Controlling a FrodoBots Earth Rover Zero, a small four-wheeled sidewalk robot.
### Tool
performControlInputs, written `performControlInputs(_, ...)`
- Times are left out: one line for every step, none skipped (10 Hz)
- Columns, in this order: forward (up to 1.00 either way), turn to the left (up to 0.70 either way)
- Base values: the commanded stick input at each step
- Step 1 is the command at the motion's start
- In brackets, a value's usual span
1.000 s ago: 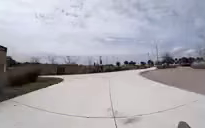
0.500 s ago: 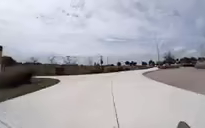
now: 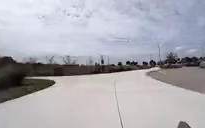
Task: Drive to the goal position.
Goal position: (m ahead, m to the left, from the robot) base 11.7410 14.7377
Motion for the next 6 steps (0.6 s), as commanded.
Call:
performControlInputs(1.00,0.00)
performControlInputs(1.00,0.00)
performControlInputs(1.00,0.00)
performControlInputs(1.00,0.00)
performControlInputs(1.00,0.00)
performControlInputs(1.00,0.00)
